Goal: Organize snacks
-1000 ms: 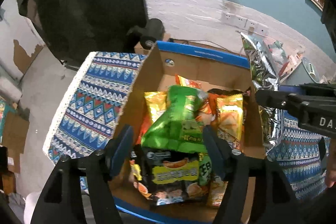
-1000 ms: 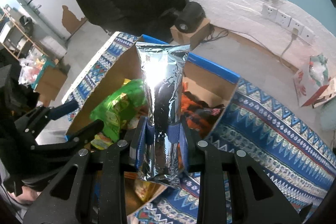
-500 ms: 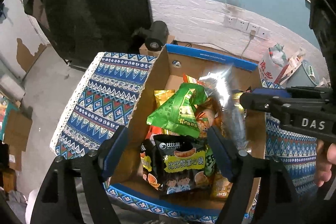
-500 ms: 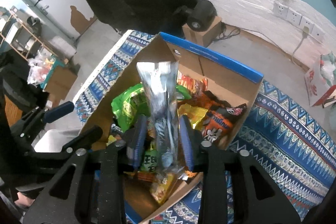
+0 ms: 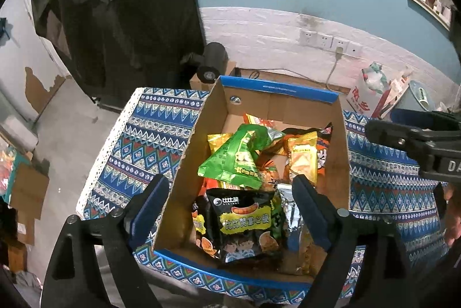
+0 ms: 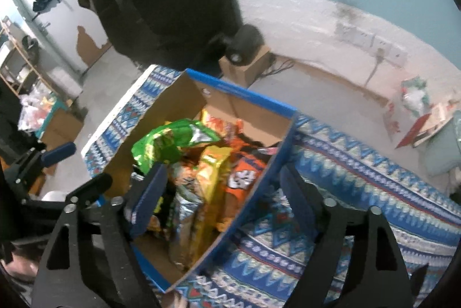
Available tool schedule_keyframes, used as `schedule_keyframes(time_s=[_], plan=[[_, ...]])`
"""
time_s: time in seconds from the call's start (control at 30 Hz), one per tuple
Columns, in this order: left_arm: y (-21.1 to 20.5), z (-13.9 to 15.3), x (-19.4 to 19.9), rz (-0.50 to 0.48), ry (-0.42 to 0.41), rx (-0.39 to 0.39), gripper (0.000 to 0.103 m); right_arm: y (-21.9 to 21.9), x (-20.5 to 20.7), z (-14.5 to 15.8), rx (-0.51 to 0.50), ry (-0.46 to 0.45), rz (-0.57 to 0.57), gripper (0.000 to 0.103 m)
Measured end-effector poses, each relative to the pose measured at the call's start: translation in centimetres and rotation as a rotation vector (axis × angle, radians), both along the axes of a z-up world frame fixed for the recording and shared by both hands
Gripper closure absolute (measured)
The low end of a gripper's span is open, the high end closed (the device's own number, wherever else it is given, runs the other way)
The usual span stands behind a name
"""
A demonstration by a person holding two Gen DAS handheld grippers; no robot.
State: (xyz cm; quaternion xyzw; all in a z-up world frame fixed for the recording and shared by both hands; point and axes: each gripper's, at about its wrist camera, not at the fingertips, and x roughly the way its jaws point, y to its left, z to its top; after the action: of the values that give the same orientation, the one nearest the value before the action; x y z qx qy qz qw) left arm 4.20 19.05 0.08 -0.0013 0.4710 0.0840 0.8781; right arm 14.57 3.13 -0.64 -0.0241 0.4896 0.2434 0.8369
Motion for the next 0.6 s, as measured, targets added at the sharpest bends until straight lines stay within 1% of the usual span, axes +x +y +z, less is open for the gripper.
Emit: schedule_keyframes(time_s=[0.07,0.2,0.37,0.47,0.6], plan=[[-0.4,0.1,-0.1,-0.011,-0.001,0.004,0.013,-0.7,-0.6,0.4,-0.008,-0.017,-0.006,0.021],[-1.6,0.6,-0.5,-0.033,-0.007,0.010,0.009,-1.9,-1.9,1.0,-0.013,-0.045,-0.022,0.021],[-2.7,1.2,-0.9,-0.052,-0.025,0.015,0.008,-3.5,-3.6,1.7,-0.031,-0.086,-0.042,0.021],[-3.1,1.3,-1.0,-0.059,-0.033,0.025,0.007,-4.5,-4.5,1.7,-0.029,-0.091,-0.052,0.021],[-3.5,1.2,-1.1,-0.064,-0.029,0.020,0.005,-5.6,-5.2,1.6,-0.055,-0.107,-0.054,0.021]])
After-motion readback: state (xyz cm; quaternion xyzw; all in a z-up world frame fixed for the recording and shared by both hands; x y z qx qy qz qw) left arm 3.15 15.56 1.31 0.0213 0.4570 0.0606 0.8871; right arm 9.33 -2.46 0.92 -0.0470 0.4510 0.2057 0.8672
